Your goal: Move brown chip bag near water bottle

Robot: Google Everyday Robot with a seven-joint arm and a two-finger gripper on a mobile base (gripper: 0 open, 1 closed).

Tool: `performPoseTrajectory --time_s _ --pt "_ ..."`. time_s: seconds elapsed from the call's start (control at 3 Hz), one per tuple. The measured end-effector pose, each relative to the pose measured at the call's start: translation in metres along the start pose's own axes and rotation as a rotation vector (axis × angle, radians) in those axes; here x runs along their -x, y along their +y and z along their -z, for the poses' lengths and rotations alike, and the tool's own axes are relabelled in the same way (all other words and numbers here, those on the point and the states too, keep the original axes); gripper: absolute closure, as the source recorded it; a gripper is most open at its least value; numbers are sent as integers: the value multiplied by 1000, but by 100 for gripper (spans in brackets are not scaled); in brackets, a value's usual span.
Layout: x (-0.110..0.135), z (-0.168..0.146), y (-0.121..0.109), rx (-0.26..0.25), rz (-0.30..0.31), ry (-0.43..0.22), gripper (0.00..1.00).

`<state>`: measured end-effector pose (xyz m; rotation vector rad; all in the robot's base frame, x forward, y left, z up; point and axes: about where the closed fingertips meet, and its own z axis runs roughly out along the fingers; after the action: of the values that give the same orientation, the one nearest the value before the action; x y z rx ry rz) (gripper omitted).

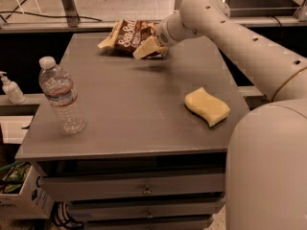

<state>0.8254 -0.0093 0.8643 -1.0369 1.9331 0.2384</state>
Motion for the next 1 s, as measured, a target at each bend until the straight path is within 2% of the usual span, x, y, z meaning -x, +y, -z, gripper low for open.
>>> performPoseTrajectory --time_s 0.33,1.0 --pt "-4 -15 -3 -1 4 -12 18" --pt "-8 -15 -8 -3 21 -42 64"
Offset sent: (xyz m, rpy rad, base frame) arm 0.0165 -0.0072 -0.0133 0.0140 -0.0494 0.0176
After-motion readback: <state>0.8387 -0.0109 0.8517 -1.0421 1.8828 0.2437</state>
